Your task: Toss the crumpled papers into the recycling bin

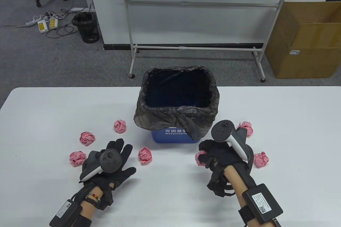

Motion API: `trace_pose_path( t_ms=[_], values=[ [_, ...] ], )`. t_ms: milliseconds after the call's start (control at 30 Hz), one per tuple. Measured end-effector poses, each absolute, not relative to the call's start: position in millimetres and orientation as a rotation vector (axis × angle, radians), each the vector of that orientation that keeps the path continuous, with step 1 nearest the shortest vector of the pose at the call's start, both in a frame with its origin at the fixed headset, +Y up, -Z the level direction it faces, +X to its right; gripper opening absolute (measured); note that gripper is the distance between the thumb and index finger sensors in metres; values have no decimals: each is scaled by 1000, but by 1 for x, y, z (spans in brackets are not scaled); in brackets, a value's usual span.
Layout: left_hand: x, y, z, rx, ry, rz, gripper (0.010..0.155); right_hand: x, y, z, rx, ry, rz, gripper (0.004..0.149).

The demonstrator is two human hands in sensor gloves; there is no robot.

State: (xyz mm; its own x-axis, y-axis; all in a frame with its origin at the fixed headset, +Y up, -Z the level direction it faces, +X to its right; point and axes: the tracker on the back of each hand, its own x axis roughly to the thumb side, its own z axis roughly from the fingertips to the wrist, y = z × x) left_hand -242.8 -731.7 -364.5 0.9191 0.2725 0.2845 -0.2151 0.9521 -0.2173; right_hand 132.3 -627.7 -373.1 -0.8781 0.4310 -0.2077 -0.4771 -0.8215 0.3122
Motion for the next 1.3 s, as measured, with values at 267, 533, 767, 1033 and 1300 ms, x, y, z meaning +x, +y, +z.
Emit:
trace_pose_path(
  t_ms=[267,533,767,1033,1300],
  values=[
    [-243,-731,-365,-182,-326,263,86,113,-603,-390,122,578,2370,60],
    [-244,-730,-363,-175,-334,274,86,107,-543,-415,152,280,2188,60],
    [-245,-727,-363,-159,-337,289,86,113,-514,-446,-22,-5,2228,83],
    [-241,-728,-363,-160,-345,282,86,134,-505,-418,-12,-137,2353,85],
    [-241,-727,-363,-153,-343,272,86,174,-526,-392,-169,-191,2552,87]
  ],
)
